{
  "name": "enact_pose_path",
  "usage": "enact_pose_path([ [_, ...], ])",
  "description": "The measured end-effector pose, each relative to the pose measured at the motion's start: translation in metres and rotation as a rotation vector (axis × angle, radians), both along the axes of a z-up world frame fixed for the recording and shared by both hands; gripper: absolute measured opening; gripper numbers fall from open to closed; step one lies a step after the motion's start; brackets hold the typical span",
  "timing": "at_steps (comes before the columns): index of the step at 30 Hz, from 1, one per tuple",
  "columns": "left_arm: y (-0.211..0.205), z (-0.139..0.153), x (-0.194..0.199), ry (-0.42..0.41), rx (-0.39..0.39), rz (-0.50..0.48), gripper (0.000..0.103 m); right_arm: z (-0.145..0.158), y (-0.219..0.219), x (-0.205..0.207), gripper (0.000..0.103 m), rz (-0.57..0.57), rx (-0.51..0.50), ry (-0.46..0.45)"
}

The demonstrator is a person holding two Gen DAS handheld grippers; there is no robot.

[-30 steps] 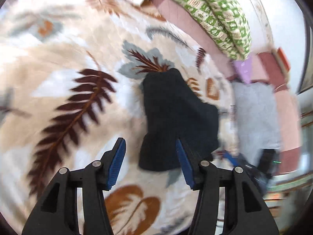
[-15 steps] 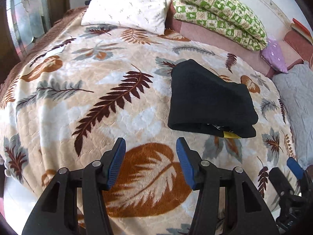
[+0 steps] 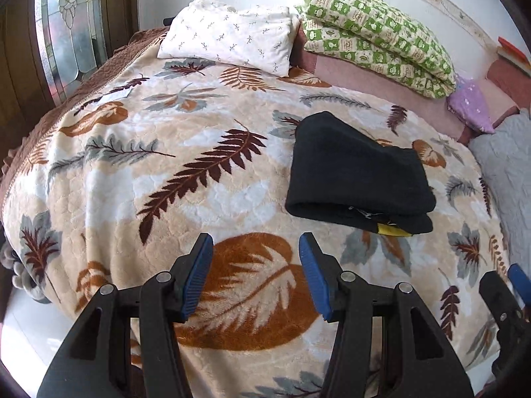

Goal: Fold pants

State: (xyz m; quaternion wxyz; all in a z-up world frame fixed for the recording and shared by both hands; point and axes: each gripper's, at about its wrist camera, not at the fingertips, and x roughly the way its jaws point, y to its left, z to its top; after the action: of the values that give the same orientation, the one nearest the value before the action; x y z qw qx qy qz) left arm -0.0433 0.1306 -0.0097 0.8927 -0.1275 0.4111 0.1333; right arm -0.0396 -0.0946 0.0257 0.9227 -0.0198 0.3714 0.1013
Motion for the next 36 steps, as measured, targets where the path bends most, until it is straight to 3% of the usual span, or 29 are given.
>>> enact_pose_path([
  [4,-0.006,0.0,-0.003,-0.008,-0.021,-0.005,0.053,-0.001,-0.012,-0.005,0.103,-0.031,0.025,-0.008],
  [15,-0.026,0.005,-0.005,-0.024,0.064,-0.037,0.053,-0.01,-0.032,-0.006,0.103,-0.082,0.058,0.021],
  [23,-0.027,0.007,-0.007,-0.049,0.061,-0.027,0.057,-0.013,-0.032,-0.006,0.103,-0.083,0.05,0.024],
  [36,-0.034,0.003,-0.005,-0.001,0.134,-0.05,0.057,-0.021,-0.038,-0.001,0.103,-0.085,0.043,0.043],
])
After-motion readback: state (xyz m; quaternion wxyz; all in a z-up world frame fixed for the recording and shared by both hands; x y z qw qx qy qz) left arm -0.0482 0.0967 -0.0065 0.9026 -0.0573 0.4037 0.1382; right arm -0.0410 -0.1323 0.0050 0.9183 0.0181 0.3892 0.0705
